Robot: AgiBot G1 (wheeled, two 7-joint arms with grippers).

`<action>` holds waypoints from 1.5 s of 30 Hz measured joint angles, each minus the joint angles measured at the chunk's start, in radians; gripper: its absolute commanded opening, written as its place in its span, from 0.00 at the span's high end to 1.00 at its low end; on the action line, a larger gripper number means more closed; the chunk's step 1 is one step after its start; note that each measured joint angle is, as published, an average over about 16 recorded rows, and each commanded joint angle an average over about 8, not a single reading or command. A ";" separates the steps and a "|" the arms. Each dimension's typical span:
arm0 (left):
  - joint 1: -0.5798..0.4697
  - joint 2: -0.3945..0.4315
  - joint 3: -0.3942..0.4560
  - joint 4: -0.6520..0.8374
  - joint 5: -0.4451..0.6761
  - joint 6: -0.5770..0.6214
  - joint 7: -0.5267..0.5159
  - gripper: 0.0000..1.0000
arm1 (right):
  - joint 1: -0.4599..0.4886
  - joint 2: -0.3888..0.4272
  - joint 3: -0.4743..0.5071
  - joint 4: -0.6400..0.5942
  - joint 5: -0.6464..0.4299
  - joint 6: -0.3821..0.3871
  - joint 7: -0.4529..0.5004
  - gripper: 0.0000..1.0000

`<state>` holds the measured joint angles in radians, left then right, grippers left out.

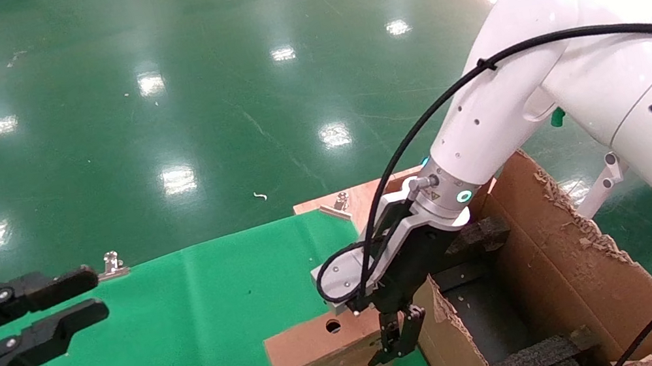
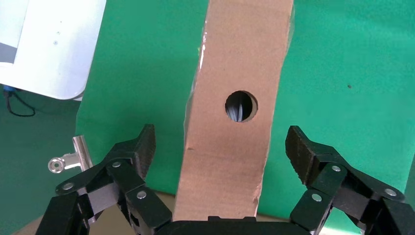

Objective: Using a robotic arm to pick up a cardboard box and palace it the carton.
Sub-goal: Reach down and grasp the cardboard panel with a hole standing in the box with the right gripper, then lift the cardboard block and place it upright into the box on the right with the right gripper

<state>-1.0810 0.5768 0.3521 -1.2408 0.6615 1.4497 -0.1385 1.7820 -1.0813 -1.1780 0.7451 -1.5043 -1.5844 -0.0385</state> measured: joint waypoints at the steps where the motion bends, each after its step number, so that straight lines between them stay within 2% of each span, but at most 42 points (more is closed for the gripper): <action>1: 0.000 0.000 0.000 0.000 0.000 0.000 0.000 0.00 | 0.000 0.001 0.001 0.001 0.000 0.000 0.000 1.00; 32: 0.000 0.000 0.000 0.000 0.000 0.000 0.000 0.00 | 0.000 0.014 0.016 0.011 0.017 0.008 0.009 1.00; 38: 0.000 0.000 0.000 0.000 0.000 0.000 0.000 0.00 | 0.053 0.026 0.020 -0.008 0.050 0.008 0.007 1.00; 45: 0.000 0.000 0.000 0.000 0.000 0.000 0.000 0.00 | 0.197 0.046 0.005 -0.059 0.091 -0.001 -0.014 1.00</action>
<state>-1.0810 0.5768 0.3522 -1.2407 0.6612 1.4497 -0.1385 1.9790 -1.0354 -1.1731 0.6862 -1.4129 -1.5855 -0.0521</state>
